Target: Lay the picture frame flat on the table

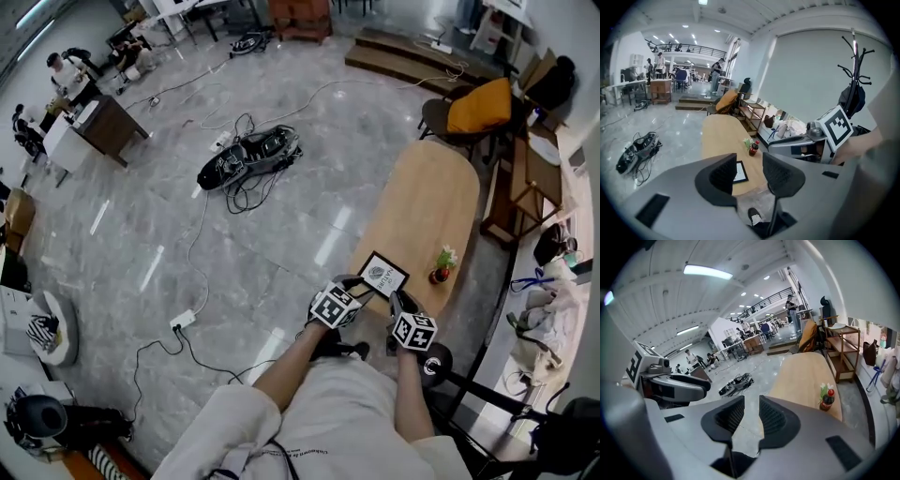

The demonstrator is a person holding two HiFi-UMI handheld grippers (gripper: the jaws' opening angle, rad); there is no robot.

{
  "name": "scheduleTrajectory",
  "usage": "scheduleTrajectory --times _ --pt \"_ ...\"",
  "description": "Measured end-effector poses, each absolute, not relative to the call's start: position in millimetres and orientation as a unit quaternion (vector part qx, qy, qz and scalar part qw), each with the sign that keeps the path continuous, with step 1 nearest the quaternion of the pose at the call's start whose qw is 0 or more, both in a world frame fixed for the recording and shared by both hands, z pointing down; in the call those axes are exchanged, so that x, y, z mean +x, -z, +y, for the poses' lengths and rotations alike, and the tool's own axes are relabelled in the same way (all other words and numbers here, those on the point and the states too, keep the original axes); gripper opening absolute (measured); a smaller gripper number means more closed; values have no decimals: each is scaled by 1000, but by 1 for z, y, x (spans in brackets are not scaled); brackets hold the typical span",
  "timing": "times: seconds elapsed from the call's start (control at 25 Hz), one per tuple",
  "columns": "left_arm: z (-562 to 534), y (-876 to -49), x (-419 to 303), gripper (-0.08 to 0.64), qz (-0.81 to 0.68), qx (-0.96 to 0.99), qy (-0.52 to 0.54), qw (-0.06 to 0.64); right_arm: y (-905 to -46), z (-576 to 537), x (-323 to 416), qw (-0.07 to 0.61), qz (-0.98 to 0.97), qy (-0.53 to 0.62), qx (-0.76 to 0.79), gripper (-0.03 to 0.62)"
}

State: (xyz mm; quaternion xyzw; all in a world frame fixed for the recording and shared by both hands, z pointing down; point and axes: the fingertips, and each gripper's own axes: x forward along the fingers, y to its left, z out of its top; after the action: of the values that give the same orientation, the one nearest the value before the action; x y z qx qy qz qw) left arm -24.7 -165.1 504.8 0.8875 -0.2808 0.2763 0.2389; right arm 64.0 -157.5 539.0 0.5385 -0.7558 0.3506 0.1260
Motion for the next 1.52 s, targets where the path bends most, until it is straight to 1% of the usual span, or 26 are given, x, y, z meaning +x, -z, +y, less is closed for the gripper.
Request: scheduleTrajectory --times 0.08,0.16,0.24,0.32,0.44,0.64,1.12,1.52 --pt "-162 -508 -30 134 -289 887 -281 226 -538 -154 67 118 -756 -349 542 118" --pt "-156 -512 -36 52 -299 885 -277 227 -534 -147 71 107 -755 -348 545 118" --pt "-143 -516 -39 26 -310 880 -266 242 -534 -136 74 108 -758 -345 542 118" --pt "-132 -522 -39 21 -317 876 -264 250 -535 -126 79 113 -760 -346 539 116" --pt "-122 -524 -31 21 -316 876 -263 251 -533 -109 89 112 -756 -349 543 93" --pt "-115 -522 -27 21 -336 874 -257 240 -535 -99 91 114 -765 -344 532 60" --pt "-103 -522 -3 21 -335 879 -247 231 -537 -83 105 126 -772 -337 524 34" --pt "-93 -521 7 21 -320 884 -251 230 -534 -75 107 129 -776 -335 518 34"
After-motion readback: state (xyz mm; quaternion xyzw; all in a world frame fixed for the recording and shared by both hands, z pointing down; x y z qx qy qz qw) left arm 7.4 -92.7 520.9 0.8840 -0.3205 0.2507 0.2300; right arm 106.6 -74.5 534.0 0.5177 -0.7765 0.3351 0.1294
